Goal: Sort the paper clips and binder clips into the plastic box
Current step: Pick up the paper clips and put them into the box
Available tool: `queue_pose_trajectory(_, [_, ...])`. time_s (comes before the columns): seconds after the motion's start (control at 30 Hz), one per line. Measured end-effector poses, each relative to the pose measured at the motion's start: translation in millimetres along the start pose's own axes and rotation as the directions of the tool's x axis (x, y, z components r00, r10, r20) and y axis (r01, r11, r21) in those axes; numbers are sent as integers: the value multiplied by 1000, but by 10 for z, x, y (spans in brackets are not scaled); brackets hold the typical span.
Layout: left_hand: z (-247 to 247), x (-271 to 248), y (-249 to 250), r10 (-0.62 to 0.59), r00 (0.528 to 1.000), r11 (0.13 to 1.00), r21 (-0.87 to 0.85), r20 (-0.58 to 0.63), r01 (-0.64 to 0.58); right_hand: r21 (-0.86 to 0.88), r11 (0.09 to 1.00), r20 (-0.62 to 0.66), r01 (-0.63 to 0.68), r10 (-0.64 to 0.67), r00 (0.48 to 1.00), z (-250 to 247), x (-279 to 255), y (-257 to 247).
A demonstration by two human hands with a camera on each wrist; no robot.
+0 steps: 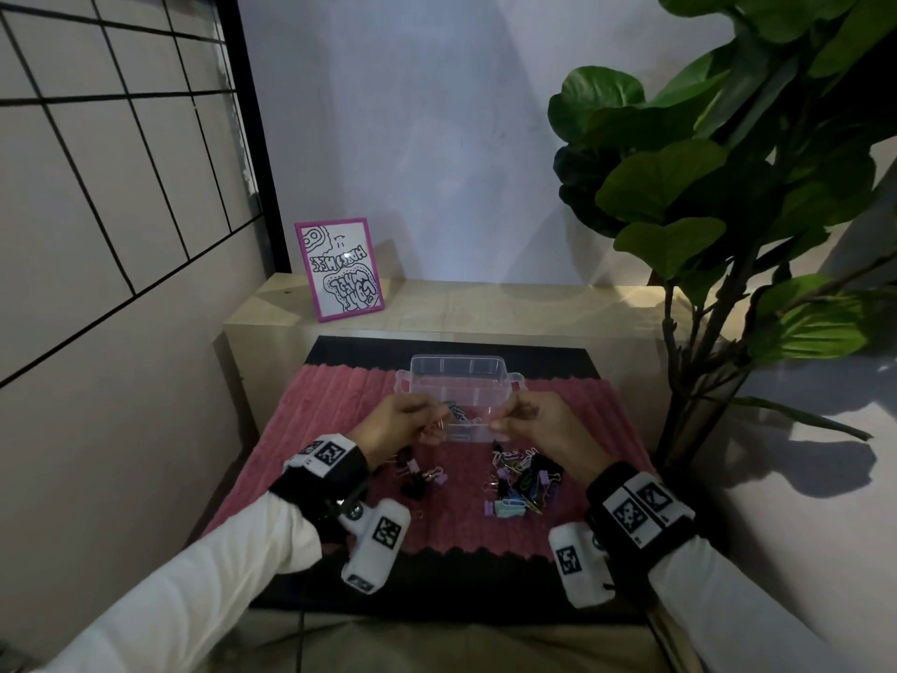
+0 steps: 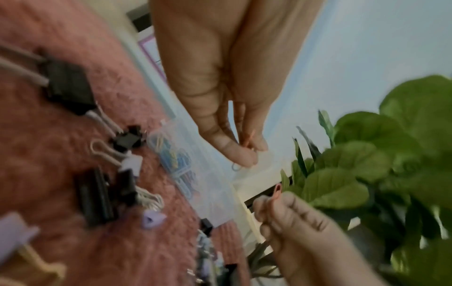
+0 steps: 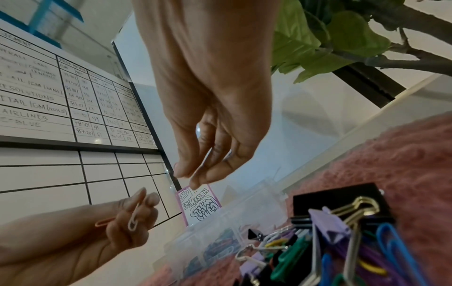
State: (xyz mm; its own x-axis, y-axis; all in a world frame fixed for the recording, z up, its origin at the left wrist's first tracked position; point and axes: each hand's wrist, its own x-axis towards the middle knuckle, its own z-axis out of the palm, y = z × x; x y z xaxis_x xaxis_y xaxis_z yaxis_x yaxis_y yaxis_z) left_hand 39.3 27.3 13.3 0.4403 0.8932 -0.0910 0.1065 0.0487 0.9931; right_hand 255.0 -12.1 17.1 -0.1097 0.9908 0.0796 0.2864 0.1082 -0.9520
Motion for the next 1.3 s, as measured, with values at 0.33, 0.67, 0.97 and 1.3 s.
queue_pose_trajectory(0.33, [-85,-32,25,-426,892,494,-786,154,372,572,735,149,-364,344,927,-173,28,133])
queue_pose_trajectory(0.67, [-56,-109,141,-373,917,797,-457,140,395,-714,691,3,-114,166,986,-238,182,195])
queue_pose_trajectory(0.97, [-100,564,596,-257,959,899,333,-123,284,-748,648,121,-145,348,930,-233,208,207])
queue_pose_trajectory(1.3, [-61,717,450,-321,946,882,349,-51,317,-442,879,119,-175,251,961,-434,170,196])
